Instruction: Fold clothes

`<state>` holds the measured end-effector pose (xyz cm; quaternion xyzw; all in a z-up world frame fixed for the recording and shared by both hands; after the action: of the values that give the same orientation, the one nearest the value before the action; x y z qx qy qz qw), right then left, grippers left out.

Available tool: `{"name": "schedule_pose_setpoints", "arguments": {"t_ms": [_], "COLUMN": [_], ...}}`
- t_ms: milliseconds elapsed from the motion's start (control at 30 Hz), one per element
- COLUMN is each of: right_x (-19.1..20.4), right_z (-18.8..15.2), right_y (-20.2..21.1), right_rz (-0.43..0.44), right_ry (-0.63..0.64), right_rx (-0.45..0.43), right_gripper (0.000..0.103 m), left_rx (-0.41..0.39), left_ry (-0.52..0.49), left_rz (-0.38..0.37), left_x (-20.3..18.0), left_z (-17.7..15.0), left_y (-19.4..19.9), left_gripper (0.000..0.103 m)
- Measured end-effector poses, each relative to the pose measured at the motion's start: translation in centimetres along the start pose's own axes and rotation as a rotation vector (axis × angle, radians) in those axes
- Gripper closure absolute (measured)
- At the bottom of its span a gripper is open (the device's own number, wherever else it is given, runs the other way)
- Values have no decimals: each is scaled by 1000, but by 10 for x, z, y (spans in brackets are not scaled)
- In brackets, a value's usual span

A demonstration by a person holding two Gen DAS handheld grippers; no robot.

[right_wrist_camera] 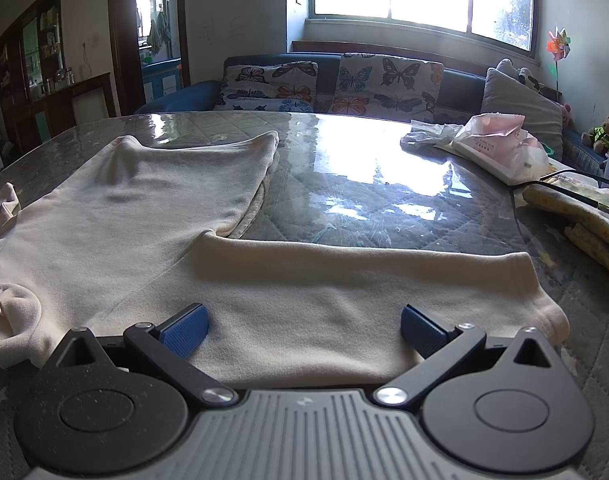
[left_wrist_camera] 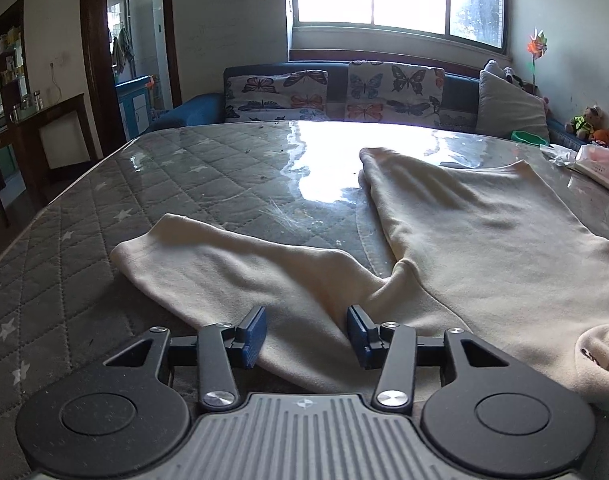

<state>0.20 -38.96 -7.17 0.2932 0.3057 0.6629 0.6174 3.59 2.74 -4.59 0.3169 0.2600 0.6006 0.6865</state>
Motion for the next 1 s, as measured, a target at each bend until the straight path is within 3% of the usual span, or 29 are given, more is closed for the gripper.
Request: {"name": "schedule_pose_setpoints", "arguments": {"t_ms": [167,400,533,700,733,900,1000], "right_x": [-1,-3,-3,-2,-3,-1,-2], "right_z": [-3,-3,-2,-3,-3,-4,-4], "right_y": [2,1,1,1,1,1,1], "right_rz": [9,10,10,9,9,9,9], "right_ry": [5,5,5,6,6,7,7], "right_rx": [1,0,-1,-2,-2,-2,-2], "right_gripper": [0,0,0,0,0,0,0], "left_rx": [-5,-46,-54,-9,3,-17,-11], "left_ry": [10,81,153,224,225,183,205], "left_rz": [7,-60,53,190,200,261,317], "left_x": [7,28,64,107,109,108,115], "left_z": [-3,7,22,33,33,34,25], "left_y": [2,16,11,-17,-23,-29,-24], "left_gripper": [42,42,42,43,45,88,96]}}
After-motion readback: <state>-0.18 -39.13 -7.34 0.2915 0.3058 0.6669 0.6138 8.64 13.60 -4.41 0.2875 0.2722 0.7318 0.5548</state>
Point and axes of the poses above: each gripper's, at about its wrist camera, not at the fingertips, and y roughly against the way its jaws point, x to its left, z to its top, the point moved 9 cm from there along -y, roughly the way its jaws point, and after that the axes turned 10 degrees about x, right-handed, at the moved point
